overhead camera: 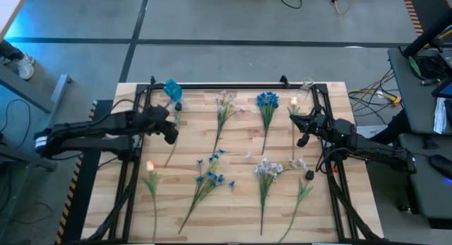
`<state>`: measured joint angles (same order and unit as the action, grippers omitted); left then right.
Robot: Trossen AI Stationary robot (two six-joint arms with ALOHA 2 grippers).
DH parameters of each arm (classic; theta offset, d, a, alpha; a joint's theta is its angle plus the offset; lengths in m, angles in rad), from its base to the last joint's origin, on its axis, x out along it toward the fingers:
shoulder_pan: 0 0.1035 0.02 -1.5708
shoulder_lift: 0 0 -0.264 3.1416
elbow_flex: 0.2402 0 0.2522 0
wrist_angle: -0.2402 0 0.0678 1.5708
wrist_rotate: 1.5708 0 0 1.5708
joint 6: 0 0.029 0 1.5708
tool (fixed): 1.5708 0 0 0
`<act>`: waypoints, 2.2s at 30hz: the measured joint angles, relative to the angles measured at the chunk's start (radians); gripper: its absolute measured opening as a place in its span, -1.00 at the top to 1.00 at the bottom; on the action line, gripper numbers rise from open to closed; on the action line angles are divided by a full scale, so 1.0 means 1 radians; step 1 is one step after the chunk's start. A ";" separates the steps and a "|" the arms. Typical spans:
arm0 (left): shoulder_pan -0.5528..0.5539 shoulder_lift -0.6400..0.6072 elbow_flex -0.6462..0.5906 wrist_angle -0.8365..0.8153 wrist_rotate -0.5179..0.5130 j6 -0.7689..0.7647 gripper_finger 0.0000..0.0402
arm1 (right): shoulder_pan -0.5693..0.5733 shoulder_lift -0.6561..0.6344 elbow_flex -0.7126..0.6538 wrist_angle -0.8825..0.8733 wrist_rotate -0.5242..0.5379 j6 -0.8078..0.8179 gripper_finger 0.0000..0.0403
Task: Sort flowers into vase by color
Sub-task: Put the top black tulip into the blue vase
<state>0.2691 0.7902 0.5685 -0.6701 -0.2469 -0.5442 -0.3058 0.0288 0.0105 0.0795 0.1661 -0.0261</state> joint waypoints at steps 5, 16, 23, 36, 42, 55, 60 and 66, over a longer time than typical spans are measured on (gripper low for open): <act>0.004 0.171 0.052 -0.035 -0.014 -0.051 0.78 | 0.000 0.000 0.000 0.000 0.000 0.000 0.95; 0.146 0.464 0.188 -0.166 -0.015 -0.039 0.24 | 0.000 0.000 0.000 0.000 0.000 0.000 0.95; 0.303 0.526 0.190 -0.092 0.082 0.044 0.24 | 0.000 0.000 0.000 0.000 0.000 0.000 0.95; 0.383 0.653 0.189 -0.008 0.167 0.102 0.28 | 0.000 0.000 0.000 0.000 0.000 0.000 0.95; 0.385 0.734 0.189 0.030 0.170 0.125 0.28 | 0.000 0.000 0.000 0.000 0.000 0.000 0.95; 0.382 0.668 0.187 0.050 0.231 0.213 0.95 | 0.000 0.000 0.000 0.000 0.000 0.000 0.95; 0.375 0.508 0.186 0.192 0.299 0.224 0.98 | 0.000 0.000 0.000 0.000 0.000 0.000 0.95; 0.407 0.309 0.187 0.506 0.312 0.267 0.99 | 0.000 0.000 0.000 0.000 0.000 0.000 0.95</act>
<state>0.6766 1.0989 0.7555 -0.1645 0.0651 -0.2767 -0.3056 0.0288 0.0105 0.0795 0.1661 -0.0261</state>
